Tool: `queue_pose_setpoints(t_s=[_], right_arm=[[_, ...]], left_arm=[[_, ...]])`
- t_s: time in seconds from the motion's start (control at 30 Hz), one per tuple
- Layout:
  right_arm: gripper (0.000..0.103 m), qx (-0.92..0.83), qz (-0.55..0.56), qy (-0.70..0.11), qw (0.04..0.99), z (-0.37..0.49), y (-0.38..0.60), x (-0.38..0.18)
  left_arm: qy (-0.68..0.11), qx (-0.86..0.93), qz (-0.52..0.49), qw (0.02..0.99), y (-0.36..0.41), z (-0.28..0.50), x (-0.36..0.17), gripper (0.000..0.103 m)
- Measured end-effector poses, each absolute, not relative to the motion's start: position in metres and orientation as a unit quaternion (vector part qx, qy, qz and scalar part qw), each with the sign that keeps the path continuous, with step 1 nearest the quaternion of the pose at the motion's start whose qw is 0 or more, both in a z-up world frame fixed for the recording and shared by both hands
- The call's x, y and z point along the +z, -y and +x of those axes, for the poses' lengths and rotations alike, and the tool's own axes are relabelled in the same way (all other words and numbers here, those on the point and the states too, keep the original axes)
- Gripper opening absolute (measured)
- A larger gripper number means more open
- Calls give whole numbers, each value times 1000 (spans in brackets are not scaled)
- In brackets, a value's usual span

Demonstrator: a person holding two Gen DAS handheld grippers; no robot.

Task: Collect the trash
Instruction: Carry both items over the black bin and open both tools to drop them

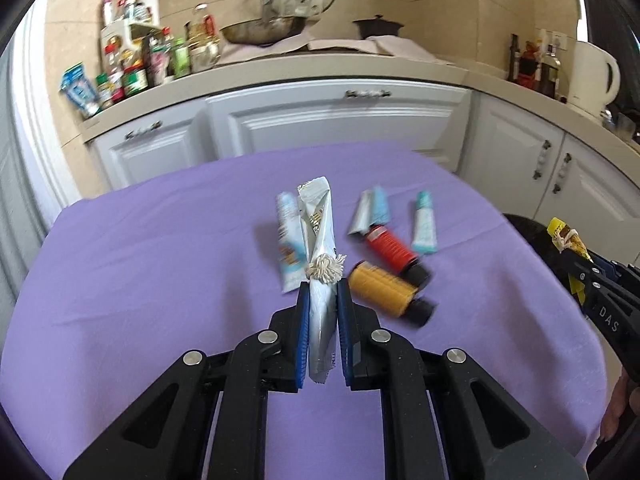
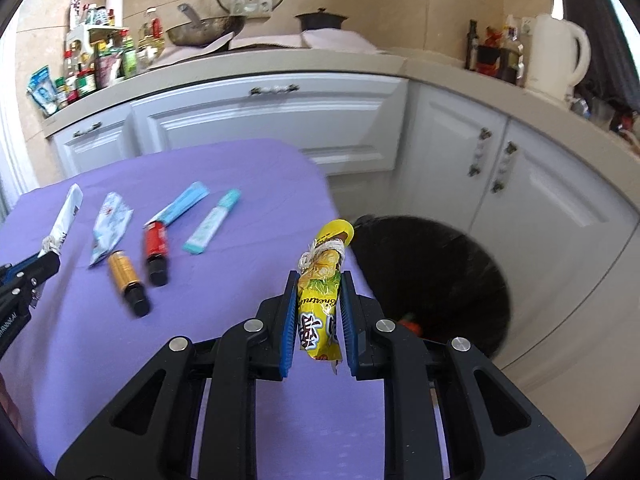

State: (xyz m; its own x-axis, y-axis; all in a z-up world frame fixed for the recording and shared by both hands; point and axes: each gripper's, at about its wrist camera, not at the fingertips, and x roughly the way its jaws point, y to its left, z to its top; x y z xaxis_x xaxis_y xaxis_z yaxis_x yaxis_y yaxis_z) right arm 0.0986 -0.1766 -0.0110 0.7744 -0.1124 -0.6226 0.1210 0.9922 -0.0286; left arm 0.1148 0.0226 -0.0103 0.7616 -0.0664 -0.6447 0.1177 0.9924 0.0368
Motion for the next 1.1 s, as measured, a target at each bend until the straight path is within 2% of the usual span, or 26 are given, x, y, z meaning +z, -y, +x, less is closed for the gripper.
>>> queue_pose_setpoints(t_s=[0.47, 1.1], right_arm=[[19, -142, 14, -308, 941, 110, 250, -3], [20, -184, 40, -313, 931, 127, 319, -27]], left_arm=[[-314, -149, 60, 936, 84, 143, 4, 14], [-336, -204, 120, 912, 190, 177, -25, 14]])
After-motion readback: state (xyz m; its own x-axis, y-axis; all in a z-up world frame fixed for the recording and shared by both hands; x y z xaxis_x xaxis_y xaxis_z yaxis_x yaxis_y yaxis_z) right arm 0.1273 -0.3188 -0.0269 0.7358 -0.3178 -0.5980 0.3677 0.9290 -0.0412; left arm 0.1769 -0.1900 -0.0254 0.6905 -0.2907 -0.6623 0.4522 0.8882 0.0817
